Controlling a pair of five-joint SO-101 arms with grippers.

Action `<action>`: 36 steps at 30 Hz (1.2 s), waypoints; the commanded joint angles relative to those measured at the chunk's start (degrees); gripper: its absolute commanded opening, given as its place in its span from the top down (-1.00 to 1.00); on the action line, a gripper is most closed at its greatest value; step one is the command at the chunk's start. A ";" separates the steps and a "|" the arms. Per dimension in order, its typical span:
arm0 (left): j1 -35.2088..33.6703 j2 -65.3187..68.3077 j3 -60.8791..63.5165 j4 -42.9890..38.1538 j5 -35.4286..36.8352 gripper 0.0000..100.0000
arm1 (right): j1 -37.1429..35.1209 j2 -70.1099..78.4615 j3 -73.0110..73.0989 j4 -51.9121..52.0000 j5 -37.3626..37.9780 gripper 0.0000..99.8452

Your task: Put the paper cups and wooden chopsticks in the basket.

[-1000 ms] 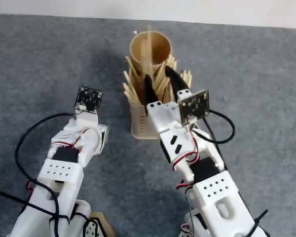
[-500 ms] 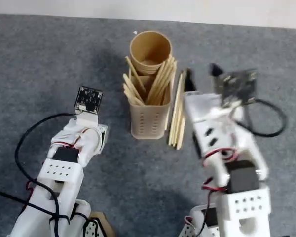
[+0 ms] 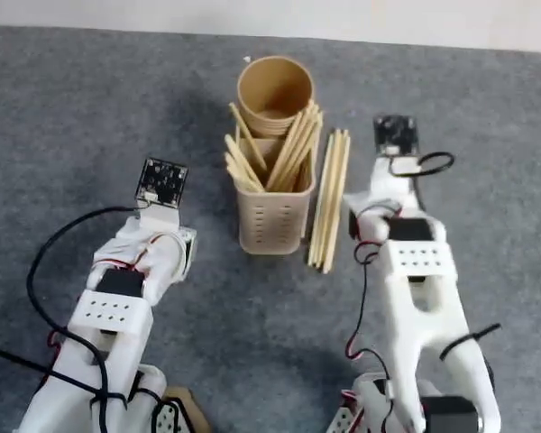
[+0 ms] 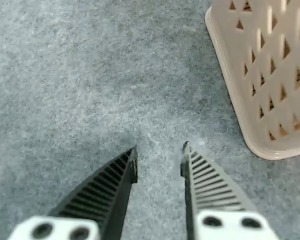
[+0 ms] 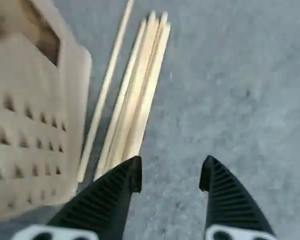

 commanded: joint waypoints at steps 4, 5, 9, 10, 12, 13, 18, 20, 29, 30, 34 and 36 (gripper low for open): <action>-4.97 -1.01 -16.40 4.22 -0.53 0.66 | -0.31 2.07 6.29 -3.82 0.62 0.60; -5.05 -0.92 -21.14 6.95 -0.53 0.65 | -0.31 2.15 7.16 -3.82 0.62 0.60; -3.38 0.48 -41.54 18.20 -0.18 0.65 | -0.48 1.98 10.51 -6.64 0.62 0.60; -2.51 1.80 -46.64 20.66 0.18 0.65 | -0.57 1.98 11.12 -8.22 0.62 0.60; -0.13 5.49 -55.96 25.49 2.55 0.64 | -0.57 1.98 12.18 -10.33 0.62 0.60; 1.27 7.96 -60.44 27.69 3.69 0.60 | -0.57 2.15 12.44 -11.03 0.62 0.60; 9.63 25.01 -79.52 37.89 5.98 0.46 | -0.48 2.33 12.88 -11.91 0.62 0.60; 11.91 31.52 -85.58 40.79 8.09 0.47 | -0.40 2.33 12.88 -11.91 0.62 0.60; 14.90 46.99 -97.80 49.76 12.84 0.47 | -0.40 2.24 12.88 -12.00 0.62 0.60; 14.46 47.60 -97.80 50.37 12.84 0.47 | -0.40 2.15 12.88 -12.00 0.62 0.60; 12.79 48.31 -97.89 52.13 14.68 0.47 | -0.40 2.07 12.88 -12.00 0.62 0.60; 12.18 48.40 -97.89 53.19 14.68 0.47 | -0.40 2.07 12.88 -12.00 0.62 0.60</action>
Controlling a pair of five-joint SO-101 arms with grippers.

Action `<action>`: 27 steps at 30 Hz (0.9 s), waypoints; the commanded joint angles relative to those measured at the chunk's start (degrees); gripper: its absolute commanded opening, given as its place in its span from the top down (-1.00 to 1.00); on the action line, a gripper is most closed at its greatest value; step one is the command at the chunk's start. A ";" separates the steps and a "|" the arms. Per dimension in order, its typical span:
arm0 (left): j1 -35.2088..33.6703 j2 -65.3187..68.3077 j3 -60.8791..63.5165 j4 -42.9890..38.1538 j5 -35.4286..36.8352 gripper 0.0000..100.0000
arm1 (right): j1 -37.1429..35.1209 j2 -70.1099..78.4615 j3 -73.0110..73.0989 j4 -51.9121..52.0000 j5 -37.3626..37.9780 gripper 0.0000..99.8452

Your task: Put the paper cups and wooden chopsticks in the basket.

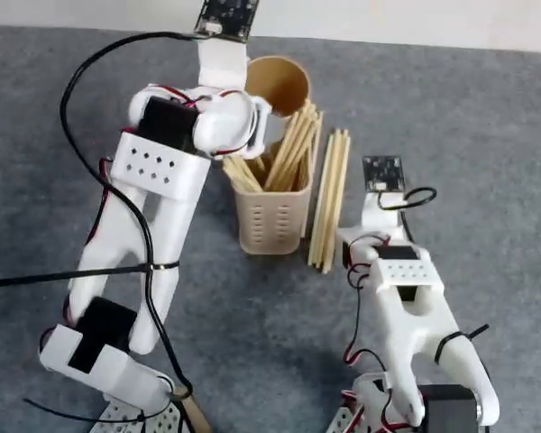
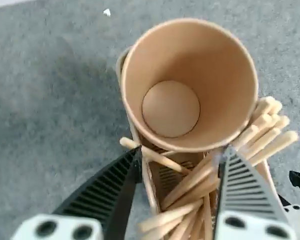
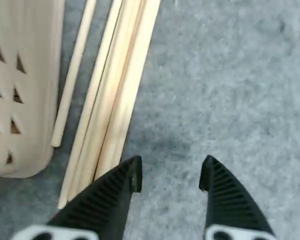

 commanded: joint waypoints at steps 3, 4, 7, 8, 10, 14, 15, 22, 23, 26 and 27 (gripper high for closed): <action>-2.07 0.13 -1.98 2.55 0.79 0.47 | -0.40 -0.40 -0.31 -1.01 0.62 0.60; -2.07 0.13 -1.98 3.34 0.79 0.47 | -0.40 -0.31 -0.31 -1.01 0.62 0.60; -1.98 -0.40 -2.51 5.01 0.70 0.47 | -0.40 -0.13 -0.31 -1.01 0.62 0.60; -1.98 -0.40 -2.95 5.19 0.62 0.47 | -0.40 -0.13 -0.40 -1.01 0.62 0.60; -2.07 -0.22 -4.97 7.47 0.62 0.47 | -0.48 -0.13 -0.40 -1.01 0.62 0.60; -1.71 0.22 -3.65 10.73 -1.49 0.47 | -0.48 -0.13 -0.40 -1.01 0.62 0.60; -1.71 0.22 -2.07 10.46 -2.55 0.47 | -0.48 -0.13 -0.40 -1.01 0.62 0.60; -1.71 0.22 11.56 1.41 -3.87 0.47 | -0.48 -0.04 -0.40 -1.01 0.62 0.60; -1.71 0.22 13.14 -0.53 -3.87 0.47 | -0.48 -0.04 -0.40 -1.01 0.62 0.60; -1.71 0.31 17.01 -5.98 -3.87 0.47 | -0.57 -0.04 -0.31 -1.01 0.62 0.60; -1.71 0.31 17.98 -7.65 -3.87 0.48 | -0.57 -0.04 -0.31 -1.01 0.62 0.60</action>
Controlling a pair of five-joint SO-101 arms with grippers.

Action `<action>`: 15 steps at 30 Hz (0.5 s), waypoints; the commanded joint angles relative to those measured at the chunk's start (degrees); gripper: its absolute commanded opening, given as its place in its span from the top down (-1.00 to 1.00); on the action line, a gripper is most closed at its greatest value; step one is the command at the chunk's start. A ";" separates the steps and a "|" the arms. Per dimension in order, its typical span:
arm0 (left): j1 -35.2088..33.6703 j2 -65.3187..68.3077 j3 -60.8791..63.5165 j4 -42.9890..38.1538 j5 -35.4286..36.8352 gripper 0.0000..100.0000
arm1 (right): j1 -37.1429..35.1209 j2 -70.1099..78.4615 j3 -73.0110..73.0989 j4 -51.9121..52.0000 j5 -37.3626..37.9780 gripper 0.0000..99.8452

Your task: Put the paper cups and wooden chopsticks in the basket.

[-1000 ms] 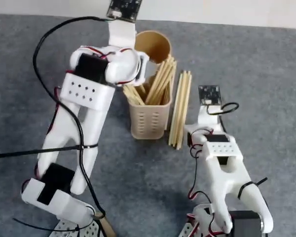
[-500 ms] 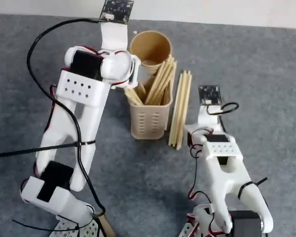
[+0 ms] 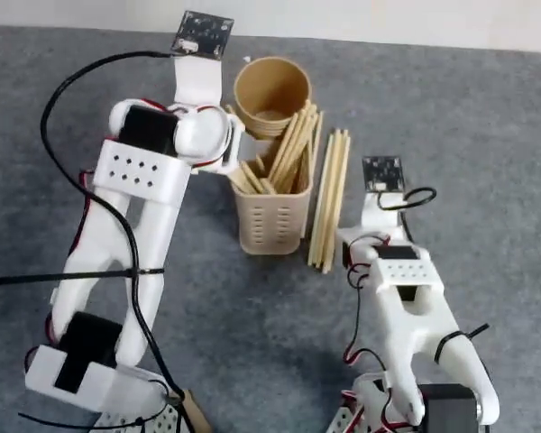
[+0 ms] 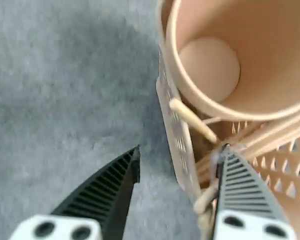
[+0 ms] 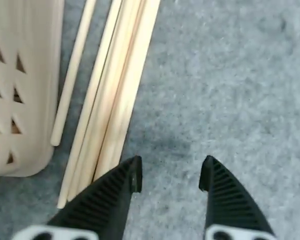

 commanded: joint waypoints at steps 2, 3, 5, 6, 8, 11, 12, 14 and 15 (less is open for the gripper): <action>0.31 0.84 5.67 -7.12 -0.62 0.58 | -0.57 -0.22 -0.31 -1.01 0.62 0.60; 0.31 0.84 6.29 -8.53 -0.62 0.66 | -0.57 -0.22 -0.31 -1.01 0.62 0.60; 0.40 0.84 6.81 -10.90 -0.79 0.82 | -0.57 -0.22 -0.31 -1.01 0.62 0.60; 0.40 0.92 6.81 -11.78 -1.76 0.91 | -0.57 -0.22 -0.31 -1.01 0.62 0.60; 1.10 1.54 6.73 -12.84 -4.92 1.00 | -0.57 -0.22 -0.31 -1.01 0.62 0.60; 2.42 4.26 6.20 -12.57 -8.18 0.90 | -0.57 -0.22 -0.31 -1.01 0.62 0.60; 2.77 5.32 6.29 -12.48 -8.62 0.88 | -0.57 -0.22 -0.31 -1.01 0.62 0.60; 3.12 7.52 6.20 -11.87 -8.62 0.87 | -0.57 -0.22 -0.31 -1.01 0.62 0.60; 3.21 8.57 6.20 -11.69 -8.62 0.87 | -0.57 -0.22 -0.31 -1.01 0.62 0.60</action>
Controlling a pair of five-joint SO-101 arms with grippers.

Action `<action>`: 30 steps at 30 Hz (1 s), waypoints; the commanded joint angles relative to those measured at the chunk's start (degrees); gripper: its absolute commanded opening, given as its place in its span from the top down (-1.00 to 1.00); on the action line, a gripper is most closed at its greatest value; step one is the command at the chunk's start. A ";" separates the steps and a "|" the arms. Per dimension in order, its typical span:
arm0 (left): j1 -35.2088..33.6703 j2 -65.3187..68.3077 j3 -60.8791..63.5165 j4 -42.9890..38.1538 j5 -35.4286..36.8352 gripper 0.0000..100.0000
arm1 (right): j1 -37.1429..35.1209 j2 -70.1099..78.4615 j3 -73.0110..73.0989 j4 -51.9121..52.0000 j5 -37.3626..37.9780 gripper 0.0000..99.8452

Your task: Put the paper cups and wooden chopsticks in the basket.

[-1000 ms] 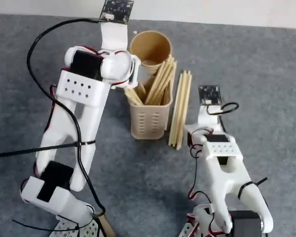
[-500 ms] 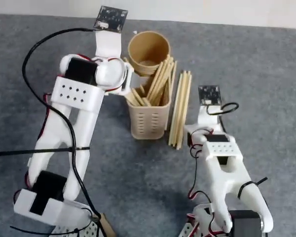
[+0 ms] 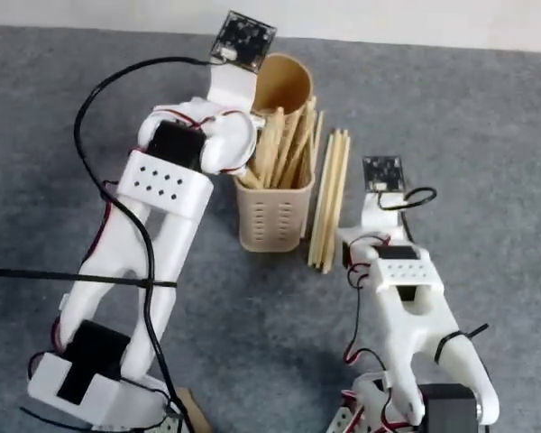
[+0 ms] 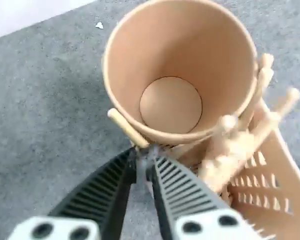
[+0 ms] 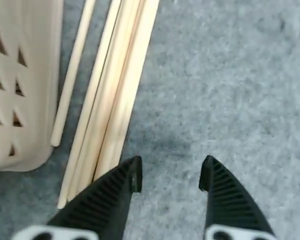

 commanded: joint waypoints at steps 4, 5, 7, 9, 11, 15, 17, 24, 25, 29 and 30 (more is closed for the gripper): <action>0.92 8.84 1.19 0.88 -0.97 0.86 | -0.57 -0.22 -0.31 -1.01 0.62 0.60; 0.48 9.54 1.19 1.49 -0.97 0.86 | -0.57 -0.22 -0.31 -1.01 0.62 0.60; -0.48 10.33 1.10 3.08 -0.97 0.86 | -0.57 -0.22 -0.31 -1.01 0.62 0.60; -1.19 10.42 1.10 5.54 -0.97 0.86 | -0.57 -0.22 -0.31 -1.01 0.62 0.60; -1.80 9.45 -0.31 8.97 -0.97 0.80 | -0.57 -0.22 -0.31 -1.01 0.62 0.60; -1.45 7.78 -7.87 17.67 -1.23 0.64 | -0.57 -0.22 -0.31 -1.01 0.62 0.60; -1.01 8.04 -14.11 22.95 -3.52 0.64 | -0.57 -0.22 -0.31 -1.01 0.62 0.60; -0.75 13.41 -30.64 34.29 -4.48 0.63 | -0.57 -0.13 -0.31 -1.01 0.62 0.60; -0.75 14.37 -30.64 34.29 -4.48 0.63 | -0.57 -0.13 -0.31 -1.01 0.62 0.60; 0.31 18.77 -30.64 32.18 -4.48 0.63 | -0.57 -0.13 -0.31 -1.01 0.62 0.60; 0.40 20.00 -30.64 31.30 -4.48 0.64 | -0.57 -0.13 -0.31 -1.01 0.62 0.60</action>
